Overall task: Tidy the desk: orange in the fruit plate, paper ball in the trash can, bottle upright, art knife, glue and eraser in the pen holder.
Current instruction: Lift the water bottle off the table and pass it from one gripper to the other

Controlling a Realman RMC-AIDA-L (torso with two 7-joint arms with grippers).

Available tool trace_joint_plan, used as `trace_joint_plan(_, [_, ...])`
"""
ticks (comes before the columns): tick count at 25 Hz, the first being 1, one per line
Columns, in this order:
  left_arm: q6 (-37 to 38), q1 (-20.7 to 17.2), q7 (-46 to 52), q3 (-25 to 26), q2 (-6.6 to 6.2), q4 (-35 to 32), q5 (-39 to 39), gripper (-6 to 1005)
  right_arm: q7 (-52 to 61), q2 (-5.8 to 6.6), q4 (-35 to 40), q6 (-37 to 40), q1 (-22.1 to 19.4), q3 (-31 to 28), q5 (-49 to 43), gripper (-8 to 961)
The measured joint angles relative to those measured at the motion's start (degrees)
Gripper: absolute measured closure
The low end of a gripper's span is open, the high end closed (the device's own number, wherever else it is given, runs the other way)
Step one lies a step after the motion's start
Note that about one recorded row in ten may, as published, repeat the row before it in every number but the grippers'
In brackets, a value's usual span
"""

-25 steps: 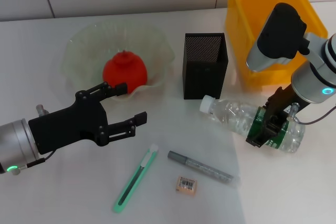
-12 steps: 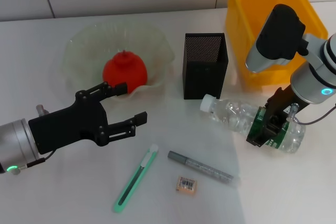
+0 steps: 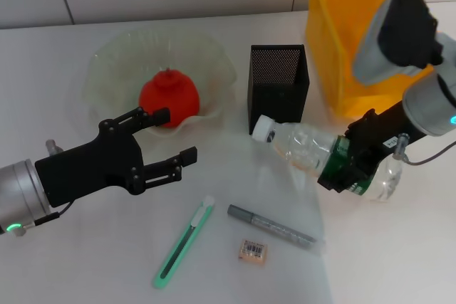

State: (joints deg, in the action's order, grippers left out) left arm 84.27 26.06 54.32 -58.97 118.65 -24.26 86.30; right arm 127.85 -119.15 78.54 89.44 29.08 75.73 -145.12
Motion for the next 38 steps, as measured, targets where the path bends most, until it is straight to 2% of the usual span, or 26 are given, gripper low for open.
trace_joint_plan(5, [1.20, -0.54, -0.12, 0.00, 0.01, 0.00, -2.78, 294, -3.18, -0.03, 1.35, 1.24, -2.89, -4.36, 4.91, 188])
trace_joint_plan(8, [2.13, -1.01, -0.14, 0.00, 0.01, 0.04, -5.19, 295, -7.50, -0.04, 2.71, 2.05, -6.03, -7.54, 11.17, 191])
trace_joint_plan(9, [3.58, -1.65, 0.31, -0.01, -0.03, 0.31, -9.12, 296, -9.15, -0.03, 3.19, 2.21, -7.26, -8.66, 13.51, 190])
trace_joint_plan(11, [5.02, -1.94, 1.51, -0.01, -0.07, 0.78, -12.00, 297, -12.70, -0.09, 3.23, 1.96, -9.54, -10.92, 18.19, 190])
trace_joint_plan(14, [9.12, -1.96, 4.80, -0.01, -0.08, 2.69, -17.03, 298, -20.58, -0.11, -0.08, 1.65, -12.59, -15.11, 27.53, 188])
trace_joint_plan(18, [13.54, -0.48, 9.28, -0.11, 0.05, 5.95, -20.24, 301, -33.39, -0.02, -9.13, 3.22, -14.99, -19.34, 41.74, 187])
trace_joint_plan(20, [15.61, 0.56, 10.39, -0.32, 0.21, 7.49, -20.66, 302, -37.39, 0.02, -13.07, 4.40, -15.02, -20.20, 45.56, 186])
trace_joint_plan(27, [21.50, 6.04, 10.79, -1.06, 0.46, 14.11, -20.35, 306, -47.01, -0.30, -21.02, 6.41, -13.21, -19.39, 49.88, 184])
trace_joint_plan(38, [21.95, 6.76, 10.14, -3.45, 0.53, 14.64, -20.64, 312, -51.27, -0.23, -26.40, 9.17, -9.34, -19.15, 53.10, 180])
